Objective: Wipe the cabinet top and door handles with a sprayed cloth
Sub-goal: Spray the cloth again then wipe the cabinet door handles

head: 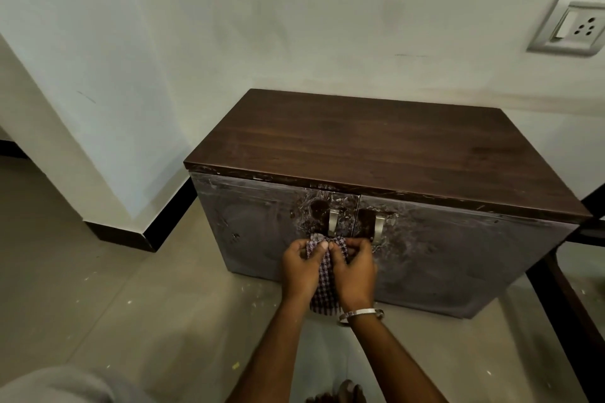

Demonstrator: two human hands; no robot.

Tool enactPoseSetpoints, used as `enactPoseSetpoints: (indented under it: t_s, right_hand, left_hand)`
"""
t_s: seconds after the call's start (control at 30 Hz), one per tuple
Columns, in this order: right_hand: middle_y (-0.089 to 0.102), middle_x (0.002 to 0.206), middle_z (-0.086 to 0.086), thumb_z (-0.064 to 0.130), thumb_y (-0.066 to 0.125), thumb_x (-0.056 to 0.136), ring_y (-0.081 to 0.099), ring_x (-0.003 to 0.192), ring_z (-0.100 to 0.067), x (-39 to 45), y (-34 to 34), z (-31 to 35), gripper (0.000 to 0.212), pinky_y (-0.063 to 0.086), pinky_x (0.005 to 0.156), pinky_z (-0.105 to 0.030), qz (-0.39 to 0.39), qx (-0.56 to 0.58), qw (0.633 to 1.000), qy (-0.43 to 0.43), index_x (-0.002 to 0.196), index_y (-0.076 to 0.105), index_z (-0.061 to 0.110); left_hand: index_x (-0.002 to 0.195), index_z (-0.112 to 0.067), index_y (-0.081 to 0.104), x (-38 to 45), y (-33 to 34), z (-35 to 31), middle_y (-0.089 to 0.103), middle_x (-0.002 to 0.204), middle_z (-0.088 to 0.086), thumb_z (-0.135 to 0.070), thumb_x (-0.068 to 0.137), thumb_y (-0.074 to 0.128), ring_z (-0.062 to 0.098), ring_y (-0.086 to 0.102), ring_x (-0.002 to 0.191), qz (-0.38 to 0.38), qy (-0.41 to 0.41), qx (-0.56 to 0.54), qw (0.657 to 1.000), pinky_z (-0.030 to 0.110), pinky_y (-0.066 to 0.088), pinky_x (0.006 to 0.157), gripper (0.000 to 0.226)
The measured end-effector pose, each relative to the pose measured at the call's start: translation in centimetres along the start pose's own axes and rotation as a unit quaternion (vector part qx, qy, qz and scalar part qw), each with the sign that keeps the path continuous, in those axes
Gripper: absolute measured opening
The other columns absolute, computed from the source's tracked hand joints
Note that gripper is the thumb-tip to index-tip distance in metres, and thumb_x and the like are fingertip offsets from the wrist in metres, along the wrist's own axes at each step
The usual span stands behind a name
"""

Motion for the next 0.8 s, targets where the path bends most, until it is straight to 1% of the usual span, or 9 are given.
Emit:
enactPoseSetpoints:
  t_s: [0.13,0.2,0.27,0.4,0.47,0.57,0.63,0.7,0.8]
  right_hand:
    - [0.058,0.091,0.011,0.019,0.066,0.090,0.056,0.082,-0.002,-1.6,-1.0,0.6,0.019,0.039,0.062,-0.005,0.015,0.016,1.000,0.005,0.103,0.052,0.019]
    - [0.059,0.089,0.016,0.021,0.067,0.090,0.060,0.084,-0.002,-2.4,-1.2,0.7,0.021,0.043,0.059,-0.005,0.037,0.034,0.999,0.015,0.103,0.051,0.023]
    - [0.061,0.090,0.017,0.024,0.068,0.089,0.060,0.084,0.003,-3.1,-2.0,1.9,0.023,0.046,0.059,-0.005,0.065,0.052,0.996,0.011,0.106,0.052,0.024]
    - [0.065,0.102,0.012,0.030,0.068,0.088,0.062,0.091,0.002,-3.7,-2.9,5.7,0.032,0.051,0.068,-0.010,0.163,0.064,0.984,-0.008,0.115,0.054,0.022]
    - [0.065,0.106,0.011,0.024,0.068,0.089,0.064,0.095,0.001,-3.9,-3.9,8.4,0.030,0.053,0.074,-0.013,0.189,0.063,0.979,-0.040,0.116,0.054,0.025]
    - [0.067,0.105,0.009,0.019,0.067,0.090,0.065,0.095,0.001,-3.4,-6.2,12.2,0.025,0.053,0.076,-0.014,0.187,0.063,0.977,-0.078,0.110,0.055,0.028]
    - [0.068,0.105,0.006,0.019,0.067,0.090,0.067,0.094,-0.002,-2.9,-7.9,14.5,0.024,0.055,0.075,-0.017,0.175,0.072,0.978,-0.085,0.110,0.057,0.025]
    - [0.070,0.104,0.002,0.018,0.067,0.090,0.069,0.092,-0.005,-2.3,-9.6,16.6,0.025,0.057,0.074,-0.020,0.166,0.091,0.978,-0.090,0.112,0.057,0.021]
    - [0.073,0.099,-0.001,0.014,0.067,0.089,0.072,0.087,-0.008,-1.4,-13.3,19.7,0.023,0.056,0.067,-0.019,0.135,0.138,0.976,-0.096,0.111,0.058,0.018]
  left_hand:
    - [0.102,-0.009,0.066,-1.3,-0.1,-0.1,0.071,0.092,0.002,-0.024,0.085,0.071,0.013,0.068,0.085,0.023,-0.008,-0.005,1.000,0.028,0.056,0.075,0.023]
    - [0.102,-0.011,0.065,-1.9,-0.2,-0.2,0.071,0.094,0.002,-0.024,0.085,0.070,0.012,0.068,0.085,0.029,-0.017,-0.011,0.999,0.026,0.054,0.074,0.022]
    - [0.103,-0.012,0.065,-2.8,-0.5,-1.7,0.071,0.097,0.002,-0.025,0.085,0.070,0.013,0.066,0.088,0.033,-0.014,-0.024,0.999,0.026,0.053,0.074,0.022]
    - [0.100,-0.013,0.064,-4.2,-1.1,-6.2,0.070,0.095,0.002,-0.024,0.086,0.068,0.012,0.066,0.087,0.020,0.010,-0.075,0.997,0.019,0.050,0.065,0.018]
    - [0.100,-0.013,0.064,-4.9,-1.1,-8.7,0.071,0.095,0.003,-0.025,0.086,0.068,0.013,0.067,0.085,0.017,0.022,-0.096,0.995,0.021,0.052,0.066,0.019]
    - [0.100,-0.013,0.065,-5.9,-0.5,-12.4,0.072,0.093,0.003,-0.028,0.086,0.068,0.014,0.070,0.084,0.031,0.037,-0.115,0.992,0.023,0.054,0.065,0.021]
    - [0.099,-0.014,0.065,-6.5,0.3,-15.4,0.073,0.092,0.002,-0.030,0.087,0.068,0.013,0.070,0.082,0.045,0.064,-0.114,0.990,0.023,0.054,0.065,0.020]
    - [0.099,-0.019,0.064,-7.3,1.3,-18.6,0.071,0.093,0.000,-0.034,0.087,0.066,0.011,0.069,0.083,0.059,0.100,-0.091,0.989,0.023,0.054,0.067,0.020]
    - [0.102,-0.028,0.062,-8.8,3.8,-23.0,0.069,0.096,-0.005,-0.038,0.088,0.064,0.009,0.067,0.087,0.106,0.142,-0.064,0.982,0.024,0.054,0.072,0.017]
Point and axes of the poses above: each hand's wrist, its own x-axis towards the middle knuckle, its own y-axis out of the palm, z = x × y, the point moved 9 cm from there along x, towards the middle knuckle
